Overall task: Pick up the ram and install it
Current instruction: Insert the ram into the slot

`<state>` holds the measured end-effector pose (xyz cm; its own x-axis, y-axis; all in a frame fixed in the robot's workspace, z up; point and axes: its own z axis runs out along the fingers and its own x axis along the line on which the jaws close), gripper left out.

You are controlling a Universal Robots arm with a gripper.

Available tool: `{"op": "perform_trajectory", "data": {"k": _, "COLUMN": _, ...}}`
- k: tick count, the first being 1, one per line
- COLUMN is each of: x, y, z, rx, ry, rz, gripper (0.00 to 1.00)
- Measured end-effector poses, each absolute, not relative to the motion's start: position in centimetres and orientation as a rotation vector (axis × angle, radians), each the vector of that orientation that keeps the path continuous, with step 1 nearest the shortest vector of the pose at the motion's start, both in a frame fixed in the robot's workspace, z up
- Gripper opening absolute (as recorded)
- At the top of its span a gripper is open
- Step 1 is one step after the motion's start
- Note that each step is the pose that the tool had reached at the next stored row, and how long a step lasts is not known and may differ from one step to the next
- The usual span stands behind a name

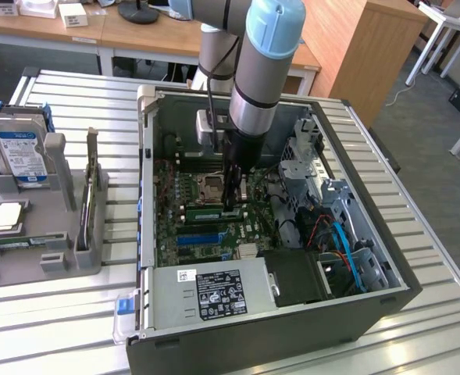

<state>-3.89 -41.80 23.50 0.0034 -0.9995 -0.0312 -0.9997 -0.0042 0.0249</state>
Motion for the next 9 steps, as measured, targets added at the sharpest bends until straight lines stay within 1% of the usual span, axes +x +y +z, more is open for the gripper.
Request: {"op": "perform_trajectory", "data": {"k": 9, "x": -3.9, "y": -41.8, "z": 25.3, "rx": -2.222, "ry": 2.214, "rz": 0.062, "gripper": 0.25}}
